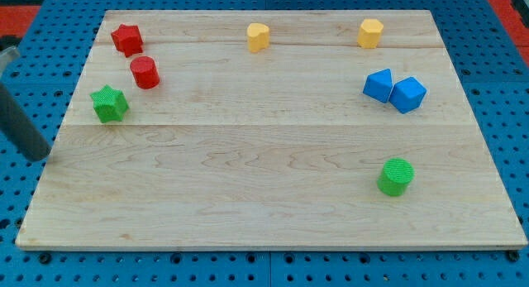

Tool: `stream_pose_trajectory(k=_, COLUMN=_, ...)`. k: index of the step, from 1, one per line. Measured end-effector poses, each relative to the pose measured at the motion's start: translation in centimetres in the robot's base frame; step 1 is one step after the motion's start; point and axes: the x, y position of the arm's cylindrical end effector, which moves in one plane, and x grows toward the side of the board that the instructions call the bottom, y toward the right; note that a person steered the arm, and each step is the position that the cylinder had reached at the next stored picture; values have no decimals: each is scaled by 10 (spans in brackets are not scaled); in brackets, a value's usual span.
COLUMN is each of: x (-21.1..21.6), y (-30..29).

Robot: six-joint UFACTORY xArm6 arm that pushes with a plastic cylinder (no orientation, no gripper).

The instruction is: Separate the blue triangle from the blue cube

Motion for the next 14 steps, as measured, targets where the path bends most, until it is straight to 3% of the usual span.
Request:
stream_pose_trajectory(k=1, x=0, y=132)
stream_pose_trajectory(k=2, x=-34, y=258)
stream_pose_trajectory(k=4, x=-40, y=290)
stream_pose_trajectory(k=6, x=-82, y=229)
stream_pose_trajectory(k=9, x=-150, y=278)
stream_pose_trajectory(k=10, x=-182, y=323)
stream_pose_trajectory(k=11, x=-187, y=364)
stream_pose_trajectory(k=13, x=-149, y=514)
stream_pose_trajectory(k=14, x=-122, y=516)
